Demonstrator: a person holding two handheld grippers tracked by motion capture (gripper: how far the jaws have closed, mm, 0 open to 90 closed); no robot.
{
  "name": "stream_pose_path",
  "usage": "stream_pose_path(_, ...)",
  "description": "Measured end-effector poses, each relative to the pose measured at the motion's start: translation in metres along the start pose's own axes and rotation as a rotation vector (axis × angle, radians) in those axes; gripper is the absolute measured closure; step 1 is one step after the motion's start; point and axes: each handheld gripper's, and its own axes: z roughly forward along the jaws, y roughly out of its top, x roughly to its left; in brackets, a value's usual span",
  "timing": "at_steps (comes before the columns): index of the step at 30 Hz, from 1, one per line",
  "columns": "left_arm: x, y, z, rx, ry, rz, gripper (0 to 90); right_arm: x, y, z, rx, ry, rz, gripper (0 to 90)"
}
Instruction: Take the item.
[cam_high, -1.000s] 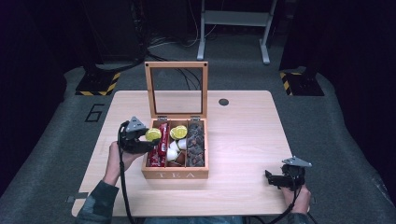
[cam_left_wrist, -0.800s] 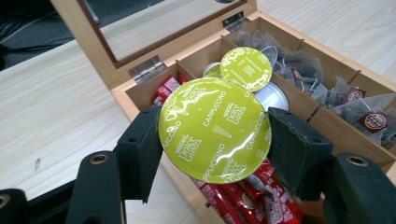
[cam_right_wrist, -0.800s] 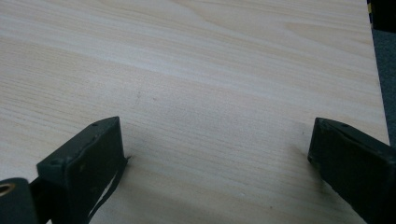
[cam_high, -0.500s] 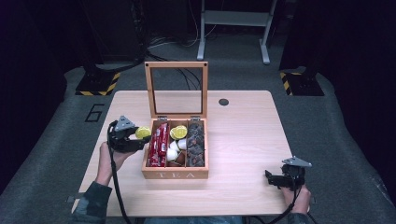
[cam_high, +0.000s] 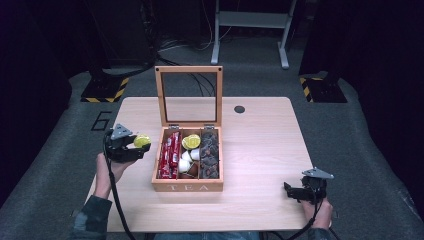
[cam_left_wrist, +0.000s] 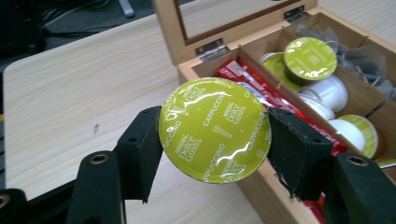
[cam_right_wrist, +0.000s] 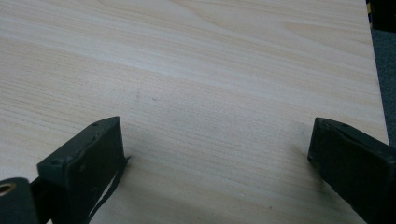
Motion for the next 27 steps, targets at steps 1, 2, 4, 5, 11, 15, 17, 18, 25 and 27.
stream_pose_path(1,0.002,-0.001,0.0,0.006,0.001,-0.003,37.8,0.0,0.0,0.0,0.0,0.0,0.0,3.1)
stream_pose_path(2,0.003,-0.002,0.0,0.004,0.006,-0.008,37.9,0.0,0.0,0.0,0.0,0.0,0.0,3.1)
stream_pose_path(4,0.007,-0.004,0.0,0.007,0.016,-0.016,37.8,0.0,0.0,0.0,0.0,0.0,0.0,3.1)
stream_pose_path(5,0.009,-0.005,0.0,0.01,0.02,-0.021,37.9,0.0,0.0,0.0,0.0,0.0,0.0,3.1)
stream_pose_path(11,0.019,-0.011,0.002,0.007,0.045,-0.054,37.9,0.0,0.0,0.0,0.0,0.0,0.001,3.1)
stream_pose_path(15,0.023,-0.014,0.004,0.012,0.06,-0.063,37.8,0.0,0.0,0.0,0.001,0.0,0.003,3.1)
stream_pose_path(17,0.026,-0.017,0.006,0.01,0.07,-0.071,37.9,0.0,0.0,0.0,0.001,0.0,0.003,3.2)
stream_pose_path(18,0.027,-0.018,0.007,0.017,0.07,-0.074,37.9,0.0,0.0,0.0,0.001,0.0,0.003,3.2)
stream_pose_path(25,0.037,-0.028,0.015,0.035,0.097,-0.108,37.9,0.0,0.0,0.0,0.001,-0.001,0.004,3.2)
stream_pose_path(27,0.04,-0.03,0.017,0.035,0.103,-0.121,37.9,0.0,0.0,0.0,0.0,-0.001,0.004,3.3)
